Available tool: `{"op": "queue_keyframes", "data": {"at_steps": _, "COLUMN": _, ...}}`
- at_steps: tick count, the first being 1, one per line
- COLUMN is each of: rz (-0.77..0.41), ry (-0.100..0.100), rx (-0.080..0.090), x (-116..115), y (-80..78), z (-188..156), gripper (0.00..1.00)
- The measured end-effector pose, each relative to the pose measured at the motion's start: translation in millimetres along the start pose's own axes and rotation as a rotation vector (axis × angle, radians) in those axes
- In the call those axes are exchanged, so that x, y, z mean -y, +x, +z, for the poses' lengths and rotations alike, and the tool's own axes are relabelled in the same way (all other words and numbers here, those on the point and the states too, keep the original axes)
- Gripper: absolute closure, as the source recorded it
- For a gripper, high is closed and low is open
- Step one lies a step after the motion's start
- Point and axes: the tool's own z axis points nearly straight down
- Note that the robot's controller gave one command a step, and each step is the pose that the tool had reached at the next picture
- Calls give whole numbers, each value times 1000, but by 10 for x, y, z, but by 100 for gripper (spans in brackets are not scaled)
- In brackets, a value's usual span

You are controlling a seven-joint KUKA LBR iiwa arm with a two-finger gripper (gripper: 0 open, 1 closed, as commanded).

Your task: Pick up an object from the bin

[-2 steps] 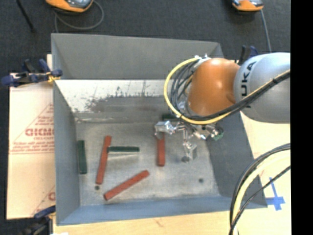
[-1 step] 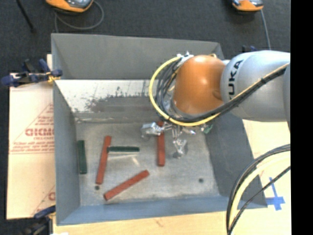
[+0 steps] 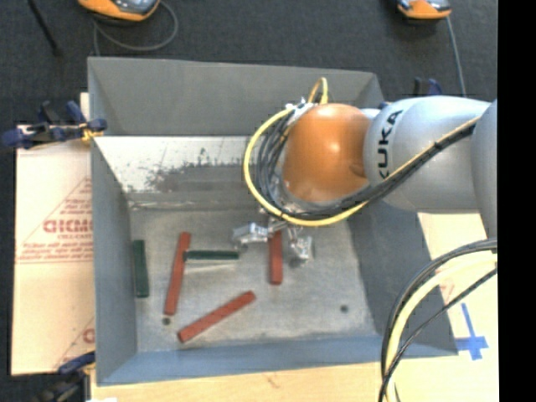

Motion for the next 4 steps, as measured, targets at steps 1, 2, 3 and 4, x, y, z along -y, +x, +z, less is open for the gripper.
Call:
{"op": "queue_keyframes", "data": {"at_steps": 1, "rz": 6, "ry": 0, "rx": 3, "x": 26, "y": -10, "z": -26, "gripper": 0}}
{"op": "queue_keyframes", "data": {"at_steps": 2, "rz": 7, "ry": -1, "rx": 3, "x": 22, "y": -13, "z": -25, "gripper": 100}}
{"op": "queue_keyframes", "data": {"at_steps": 3, "rz": 14, "ry": -2, "rx": 3, "x": 42, "y": -21, "z": -101, "gripper": 100}}
{"op": "queue_keyframes", "data": {"at_steps": 4, "rz": 22, "ry": -1, "rx": -1, "x": 66, "y": -22, "z": -418, "gripper": 100}}
